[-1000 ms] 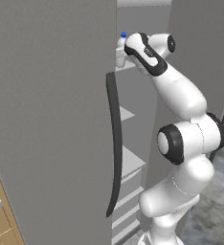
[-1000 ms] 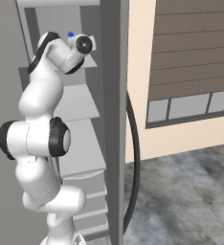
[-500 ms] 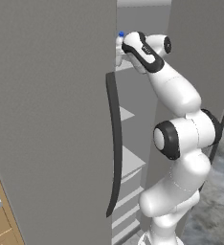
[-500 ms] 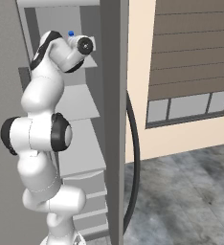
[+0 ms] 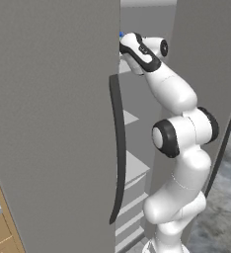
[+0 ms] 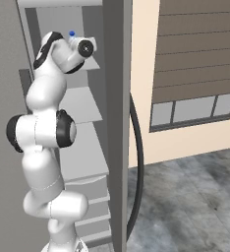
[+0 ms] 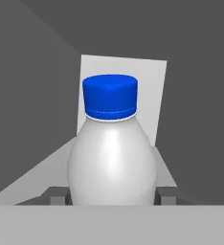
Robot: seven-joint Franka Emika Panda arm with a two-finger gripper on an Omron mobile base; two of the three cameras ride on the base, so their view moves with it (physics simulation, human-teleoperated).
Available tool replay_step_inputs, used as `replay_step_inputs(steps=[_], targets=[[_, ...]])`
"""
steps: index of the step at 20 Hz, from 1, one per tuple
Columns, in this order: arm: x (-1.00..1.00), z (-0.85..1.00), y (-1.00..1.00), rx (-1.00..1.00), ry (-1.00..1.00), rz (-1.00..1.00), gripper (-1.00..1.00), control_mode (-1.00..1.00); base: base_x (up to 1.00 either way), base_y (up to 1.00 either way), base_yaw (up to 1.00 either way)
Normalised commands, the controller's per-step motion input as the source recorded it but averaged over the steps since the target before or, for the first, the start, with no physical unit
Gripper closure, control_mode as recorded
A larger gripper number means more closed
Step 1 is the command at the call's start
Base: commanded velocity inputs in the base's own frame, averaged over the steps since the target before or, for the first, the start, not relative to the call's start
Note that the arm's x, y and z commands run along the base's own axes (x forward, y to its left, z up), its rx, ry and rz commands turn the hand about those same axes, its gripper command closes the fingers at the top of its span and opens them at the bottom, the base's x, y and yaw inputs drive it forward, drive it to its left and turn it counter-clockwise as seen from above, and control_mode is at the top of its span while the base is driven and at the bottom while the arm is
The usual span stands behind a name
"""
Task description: Take the bottled waters from the counter and place them in the freezer to freeze. Close the freezer door after placing the bottles.
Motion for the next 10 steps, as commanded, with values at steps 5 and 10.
replay_step_inputs(steps=[5, 10], targets=[[0.24, -0.2, 0.0, 0.0, 0.15, 0.0, 1.0, -1.0, 0.0, 0.0, 0.0], [0.04, -0.38, 0.01, -0.08, 0.06, 0.0, 1.0, -1.0, 0.0, 0.0, 0.0]])
